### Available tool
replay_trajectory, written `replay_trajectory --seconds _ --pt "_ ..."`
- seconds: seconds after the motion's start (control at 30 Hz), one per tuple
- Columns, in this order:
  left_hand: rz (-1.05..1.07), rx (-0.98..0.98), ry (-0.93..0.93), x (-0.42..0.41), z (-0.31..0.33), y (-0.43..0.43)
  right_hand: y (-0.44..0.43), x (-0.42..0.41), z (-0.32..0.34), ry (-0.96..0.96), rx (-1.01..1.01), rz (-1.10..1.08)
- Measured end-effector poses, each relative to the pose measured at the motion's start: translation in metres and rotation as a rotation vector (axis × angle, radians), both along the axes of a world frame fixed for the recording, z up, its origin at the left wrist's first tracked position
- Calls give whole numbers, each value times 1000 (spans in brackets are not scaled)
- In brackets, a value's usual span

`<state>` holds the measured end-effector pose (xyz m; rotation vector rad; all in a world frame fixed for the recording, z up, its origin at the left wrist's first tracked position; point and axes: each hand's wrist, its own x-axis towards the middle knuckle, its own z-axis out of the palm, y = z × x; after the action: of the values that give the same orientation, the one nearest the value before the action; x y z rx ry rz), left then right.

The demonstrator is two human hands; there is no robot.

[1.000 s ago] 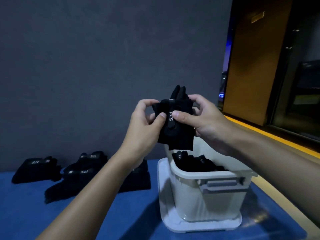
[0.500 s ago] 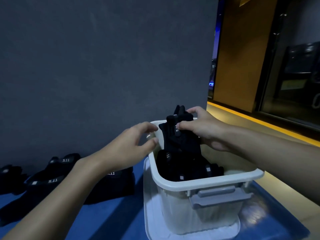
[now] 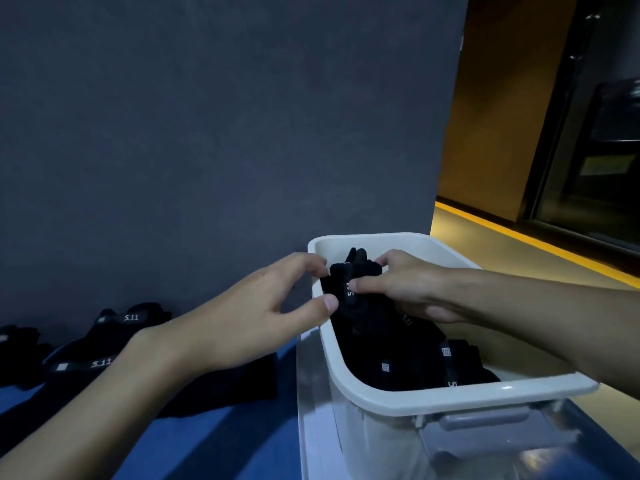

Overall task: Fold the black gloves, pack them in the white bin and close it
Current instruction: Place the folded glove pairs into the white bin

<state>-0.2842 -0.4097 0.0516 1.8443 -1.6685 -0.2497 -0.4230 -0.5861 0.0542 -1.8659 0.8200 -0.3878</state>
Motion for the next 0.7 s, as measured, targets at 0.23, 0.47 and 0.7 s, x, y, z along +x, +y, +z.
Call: replay_trajectory --seconds 0.23,0.47,0.7 --pt "-10 -7 -31 2 2 -1 -14 3 -9 206 -511 74" --pt "-19 -24 -28 6 0 -1 -17 -2 -6 282 -638 347" --pt "-24 -29 -48 7 -1 -1 -20 0 -12 392 -633 392"
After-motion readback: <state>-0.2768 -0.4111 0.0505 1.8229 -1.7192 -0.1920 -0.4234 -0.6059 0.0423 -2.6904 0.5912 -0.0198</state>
